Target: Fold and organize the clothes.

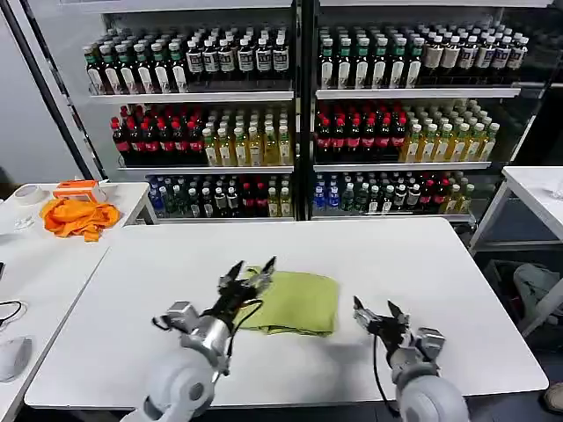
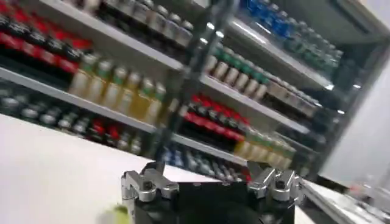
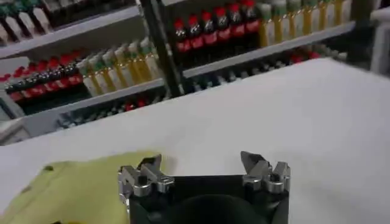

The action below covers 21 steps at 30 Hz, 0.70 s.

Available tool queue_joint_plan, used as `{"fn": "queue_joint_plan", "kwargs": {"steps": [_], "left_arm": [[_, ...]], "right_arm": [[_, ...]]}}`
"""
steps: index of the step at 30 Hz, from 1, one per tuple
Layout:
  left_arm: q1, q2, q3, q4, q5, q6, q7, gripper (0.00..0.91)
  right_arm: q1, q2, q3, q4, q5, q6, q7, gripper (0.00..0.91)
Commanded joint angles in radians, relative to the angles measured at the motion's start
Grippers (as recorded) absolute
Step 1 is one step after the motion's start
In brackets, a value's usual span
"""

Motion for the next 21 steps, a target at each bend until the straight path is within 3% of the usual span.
{"fn": "queue_joint_plan", "kwargs": {"steps": [1,6,7,11,12,14,21], "left_arm": [[0.189,0.04,-0.178,-0.081,0.058,-0.047,0.002,0.907],[0.191,0.028,-0.169,-0.083,0.071,-0.05,0.001,0.907],[0.19,0.027,-0.167,-0.082,0.073,-0.05,0.001,0.907],[0.185,0.026,-0.16,-0.08,0.074,-0.049,0.0,0.907],[0.185,0.025,-0.159,-0.079,0.074,-0.05,-0.001,0.907],[0.186,0.025,-0.157,-0.076,0.074,-0.049,-0.001,0.907],[0.188,0.024,-0.153,-0.071,0.072,-0.049,-0.004,0.907]], "right_arm": [[0.192,0.042,-0.178,-0.176,0.117,-0.006,0.087,0.907],[0.222,0.049,-0.198,-0.204,0.131,-0.011,0.103,0.907],[0.226,0.049,-0.2,-0.207,0.131,-0.011,0.107,0.836],[0.245,0.05,-0.214,-0.216,0.137,-0.014,0.114,0.131],[0.247,0.05,-0.215,-0.22,0.139,-0.014,0.115,0.06],[0.253,0.051,-0.218,-0.227,0.149,-0.015,0.12,0.0],[0.261,0.055,-0.223,-0.241,0.169,-0.018,0.123,0.0]]}}
